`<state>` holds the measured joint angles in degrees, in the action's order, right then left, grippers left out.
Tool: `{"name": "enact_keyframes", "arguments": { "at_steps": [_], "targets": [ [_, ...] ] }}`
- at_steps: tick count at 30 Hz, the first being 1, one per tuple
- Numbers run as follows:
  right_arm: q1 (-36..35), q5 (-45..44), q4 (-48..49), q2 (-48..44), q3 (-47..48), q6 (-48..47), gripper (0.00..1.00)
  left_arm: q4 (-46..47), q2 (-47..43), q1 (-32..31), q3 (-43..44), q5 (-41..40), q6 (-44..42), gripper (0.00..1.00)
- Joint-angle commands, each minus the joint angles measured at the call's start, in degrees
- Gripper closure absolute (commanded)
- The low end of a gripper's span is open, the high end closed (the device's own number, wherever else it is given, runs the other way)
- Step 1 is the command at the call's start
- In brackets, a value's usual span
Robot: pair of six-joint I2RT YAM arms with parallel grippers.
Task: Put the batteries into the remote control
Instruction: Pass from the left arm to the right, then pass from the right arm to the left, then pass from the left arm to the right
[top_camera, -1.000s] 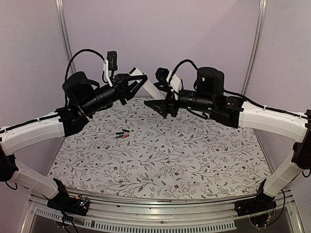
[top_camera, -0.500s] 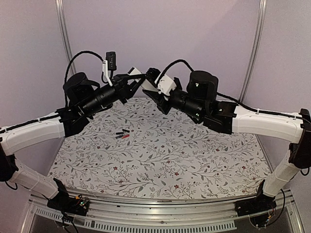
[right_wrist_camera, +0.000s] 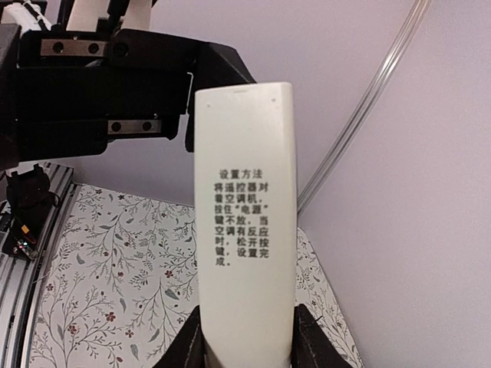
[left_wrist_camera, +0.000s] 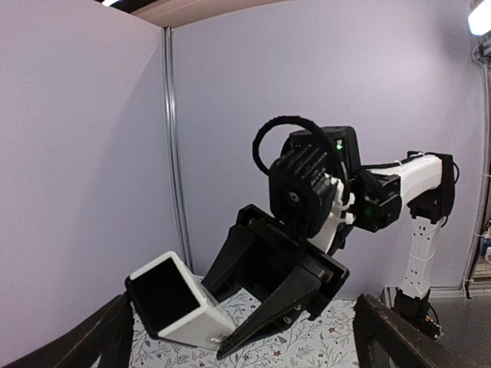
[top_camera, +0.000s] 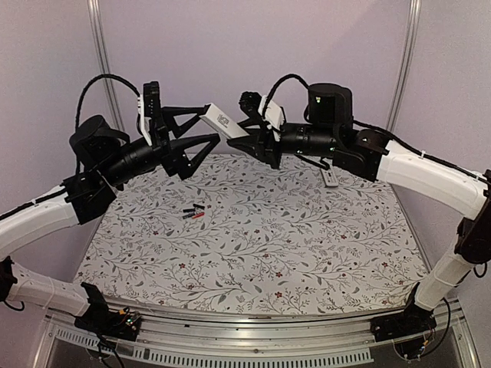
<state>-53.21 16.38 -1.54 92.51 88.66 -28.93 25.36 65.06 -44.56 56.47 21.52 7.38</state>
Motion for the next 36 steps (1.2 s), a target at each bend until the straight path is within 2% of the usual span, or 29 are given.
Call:
{"name": "enact_keyframes", "arguments": {
  "at_steps": [1, 2, 9, 14, 18, 19, 20, 21, 22, 23, 25, 27, 30, 32, 36],
  "targets": [
    [1.61, 20.61, -14.43, 0.23, 5.26, -0.47, 1.00, -9.76, -0.53, 0.16, 1.39, 4.30, -10.85, 0.01],
    [1.62, 21.49, -14.77, 0.44, 5.44, -0.59, 1.00, -10.56, -0.40, 0.17, 1.65, 5.18, -11.57, 0.04],
    [1.60, 24.77, -14.91, 0.89, 6.06, -0.42, 1.00, -10.16, 2.28, -0.82, 3.81, 9.04, -10.38, 0.36],
    [1.62, 26.28, -15.04, 1.01, 6.33, -0.17, 1.00, -8.88, 2.94, -1.48, 4.20, 9.77, -10.14, 0.65],
    [1.55, 25.82, -15.15, 0.96, 6.31, -0.10, 1.00, -7.75, 1.96, -1.63, 3.39, 10.67, -9.85, 0.94],
    [1.61, 25.36, -14.99, 1.00, 6.27, -0.08, 0.96, -7.13, 1.73, -1.65, 3.12, 10.26, -9.41, 1.00],
    [1.62, 24.50, -14.45, 0.94, 6.22, 0.10, 0.82, -6.26, 1.33, -1.67, 2.64, 9.37, -8.61, 1.00],
    [1.62, 23.28, -13.52, 0.91, 5.99, 0.78, 0.62, -5.10, 1.12, -1.67, 2.27, 8.41, -7.79, 1.00],
    [1.57, 22.00, -12.47, 0.81, 5.56, 1.71, 0.46, -4.01, 0.78, -1.68, 1.79, 7.52, -6.93, 1.00],
    [1.61, 20.92, -11.16, 0.49, 4.87, 2.17, 0.35, -2.87, 0.51, -1.68, 1.37, 6.82, -5.71, 1.00],
    [1.62, 19.35, -7.99, -0.55, 2.55, 2.84, 0.27, -1.30, -0.02, -1.69, 0.73, 6.26, -4.11, 1.00],
    [1.61, 18.65, -5.79, -1.51, 0.60, 3.35, 0.24, -0.61, -0.39, -1.63, 0.49, 6.58, -3.38, 1.00],
    [1.62, 17.41, -6.41, -1.52, 0.21, 3.70, 0.25, -1.11, -0.59, -1.59, 0.72, 6.40, -3.07, 1.00],
    [1.62, 16.26, -7.33, -1.50, 0.07, 3.55, 0.33, -1.80, -0.83, -1.59, 0.91, 5.97, -3.22, 1.00],
    [1.62, 16.55, -7.61, -2.01, -0.39, 3.10, 0.57, -3.05, -1.07, -1.61, 1.01, 5.68, -3.45, 1.00]
  ]
}}
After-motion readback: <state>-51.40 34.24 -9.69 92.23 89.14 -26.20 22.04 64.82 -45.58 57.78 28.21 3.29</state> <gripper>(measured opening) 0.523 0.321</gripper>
